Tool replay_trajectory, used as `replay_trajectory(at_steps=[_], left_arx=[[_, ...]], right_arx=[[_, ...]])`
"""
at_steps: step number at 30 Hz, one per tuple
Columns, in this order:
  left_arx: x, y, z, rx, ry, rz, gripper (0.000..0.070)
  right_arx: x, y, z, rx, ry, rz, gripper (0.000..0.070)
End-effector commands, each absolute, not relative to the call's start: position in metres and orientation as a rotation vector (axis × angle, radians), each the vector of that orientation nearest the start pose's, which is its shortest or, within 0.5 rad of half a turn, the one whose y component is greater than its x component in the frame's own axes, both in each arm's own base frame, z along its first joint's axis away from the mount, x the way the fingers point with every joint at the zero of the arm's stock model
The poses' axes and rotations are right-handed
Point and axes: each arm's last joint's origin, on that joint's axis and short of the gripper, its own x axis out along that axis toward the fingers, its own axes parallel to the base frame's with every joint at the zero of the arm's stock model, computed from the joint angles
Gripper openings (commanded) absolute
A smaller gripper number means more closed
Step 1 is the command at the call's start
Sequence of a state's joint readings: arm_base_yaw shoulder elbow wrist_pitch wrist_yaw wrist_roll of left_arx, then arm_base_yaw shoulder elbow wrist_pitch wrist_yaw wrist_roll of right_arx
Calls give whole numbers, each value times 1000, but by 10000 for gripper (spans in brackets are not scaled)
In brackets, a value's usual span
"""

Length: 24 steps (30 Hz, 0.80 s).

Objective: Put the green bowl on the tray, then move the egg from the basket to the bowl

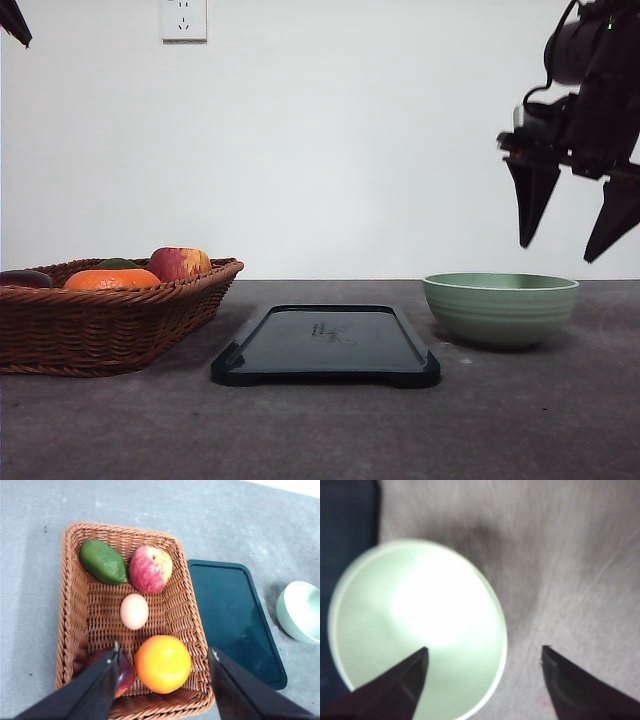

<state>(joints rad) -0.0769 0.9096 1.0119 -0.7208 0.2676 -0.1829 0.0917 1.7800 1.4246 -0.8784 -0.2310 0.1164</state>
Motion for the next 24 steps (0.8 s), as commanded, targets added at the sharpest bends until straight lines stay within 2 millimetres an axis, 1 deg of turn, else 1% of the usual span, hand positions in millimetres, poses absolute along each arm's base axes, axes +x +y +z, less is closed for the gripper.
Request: replay_trajectory(at_steps=[1,6,10,12,14,16,18,20,24], left_arx=[[173,-21,348,-226,620,-286,350],[173,-21,348,-226,620,-286,350],[173,-21,348,-226,620,-286,350],[173,-21,348,-226,621,-286,350],[173,-21,348,-226,621,-286,350],[173,-21,348,-226,621,-286,350],[173,-21,348,-226,621,-286,350],[173,-21,348,-226,621,-286,350],[173,-21,348,-226,621,-286,350]], right_arx=[[362,41,237,159,1263,222,373],[367,41,222,159,1304,218,364],[370,41,213,149,1332,212,321],[370,41,211,137,1337,201,247],[370,41,211,130,1340,205,146],[370,41,211,124,1341,210,75],[369,41,211,124,1344,214,37],[369,41,211,125,1347,217,13],[369,41,211,126,1354,218,6]])
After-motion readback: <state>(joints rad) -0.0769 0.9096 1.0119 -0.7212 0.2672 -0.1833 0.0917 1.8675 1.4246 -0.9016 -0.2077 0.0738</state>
